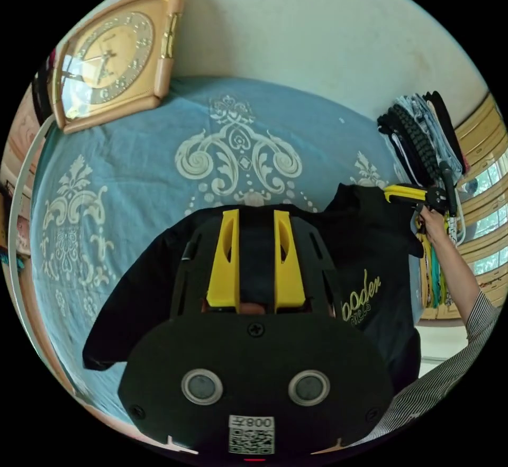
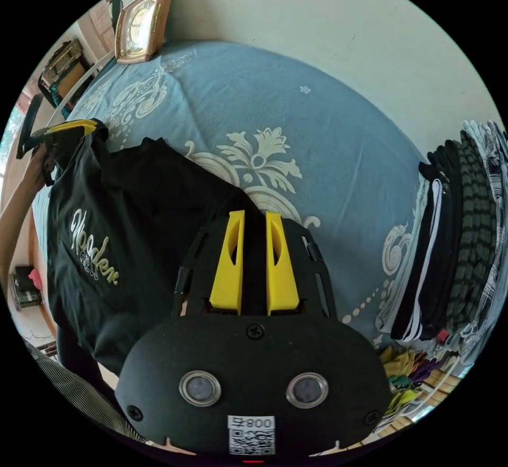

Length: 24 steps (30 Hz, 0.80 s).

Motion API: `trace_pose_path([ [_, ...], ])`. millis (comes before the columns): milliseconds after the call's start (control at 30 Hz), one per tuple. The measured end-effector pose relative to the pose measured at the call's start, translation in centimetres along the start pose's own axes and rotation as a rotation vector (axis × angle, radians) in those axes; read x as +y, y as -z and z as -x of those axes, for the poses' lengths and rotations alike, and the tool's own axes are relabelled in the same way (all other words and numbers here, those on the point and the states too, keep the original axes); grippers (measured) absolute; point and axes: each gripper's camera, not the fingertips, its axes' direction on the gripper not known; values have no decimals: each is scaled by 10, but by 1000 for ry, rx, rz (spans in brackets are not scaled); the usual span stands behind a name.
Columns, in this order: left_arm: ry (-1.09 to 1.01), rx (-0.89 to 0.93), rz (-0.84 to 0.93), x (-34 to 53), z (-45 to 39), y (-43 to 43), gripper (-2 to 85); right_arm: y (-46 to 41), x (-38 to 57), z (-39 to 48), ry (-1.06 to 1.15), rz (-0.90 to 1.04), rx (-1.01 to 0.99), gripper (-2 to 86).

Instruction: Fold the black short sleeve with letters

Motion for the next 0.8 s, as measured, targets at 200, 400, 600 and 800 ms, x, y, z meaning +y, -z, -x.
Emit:
trace_pose_path([
  [200,-10,-5,8,-4,-8,-15,19,3,1,3,48,-6,-9,23],
  [400,-108,-35,-289,23,-32,30,11,80,27,-5,68,-328,-46,8],
  [600,-44,-71,-124,23,-23,-15,48,20,9,-41,-56,-124,-45,15],
  [800,-25,13,-146,54,-10,-13,78,14,51,-80,-187,-141,-48,56],
])
